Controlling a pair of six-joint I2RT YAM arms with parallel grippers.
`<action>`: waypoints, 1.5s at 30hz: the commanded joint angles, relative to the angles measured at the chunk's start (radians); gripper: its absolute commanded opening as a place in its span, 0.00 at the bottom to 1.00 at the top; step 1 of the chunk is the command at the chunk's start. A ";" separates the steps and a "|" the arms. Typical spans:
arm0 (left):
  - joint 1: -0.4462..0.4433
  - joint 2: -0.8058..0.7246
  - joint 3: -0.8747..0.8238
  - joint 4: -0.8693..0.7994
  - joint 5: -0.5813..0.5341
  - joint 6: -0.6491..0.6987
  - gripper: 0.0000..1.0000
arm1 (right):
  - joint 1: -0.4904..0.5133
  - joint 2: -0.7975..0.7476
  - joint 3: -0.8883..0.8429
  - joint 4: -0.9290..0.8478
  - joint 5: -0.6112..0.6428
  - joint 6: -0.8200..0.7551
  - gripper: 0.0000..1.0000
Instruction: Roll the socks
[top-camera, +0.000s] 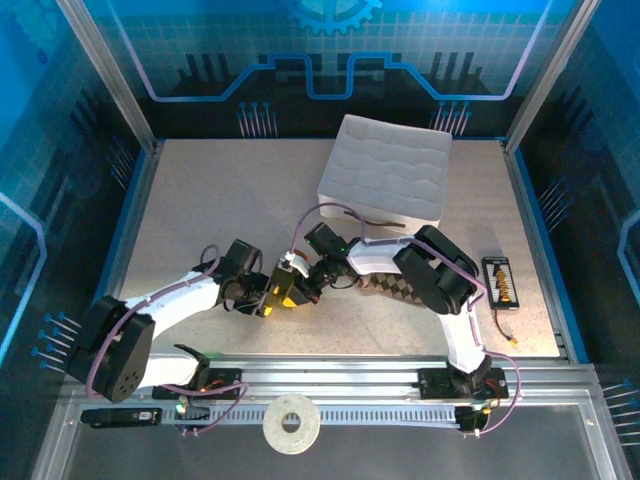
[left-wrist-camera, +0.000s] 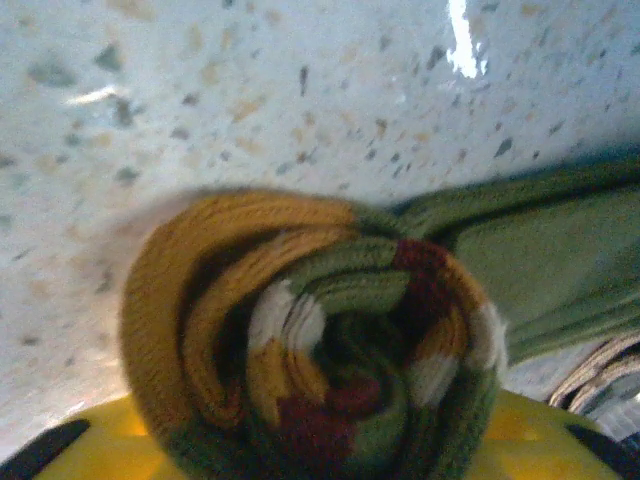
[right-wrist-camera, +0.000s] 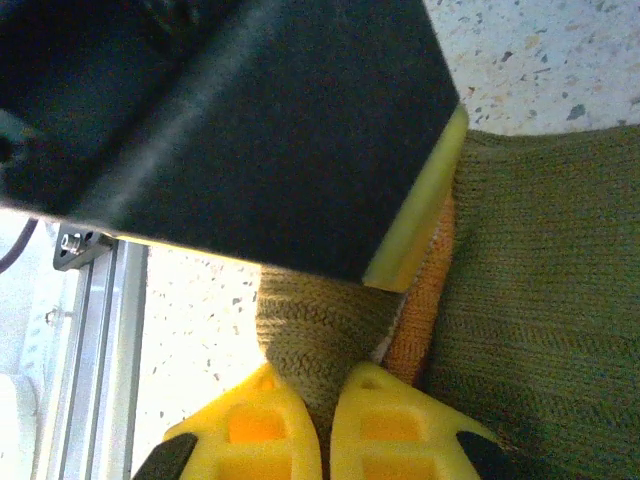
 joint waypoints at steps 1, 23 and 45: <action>-0.026 0.060 -0.014 -0.110 -0.024 0.014 0.23 | -0.011 0.072 -0.037 -0.180 0.136 0.020 0.00; -0.067 0.279 0.253 -0.485 -0.036 -0.044 0.00 | 0.389 -0.424 -0.428 0.453 0.977 -0.389 0.66; -0.056 0.247 0.310 -0.474 -0.038 -0.026 0.20 | 0.358 -0.223 -0.277 0.245 1.005 -0.280 0.00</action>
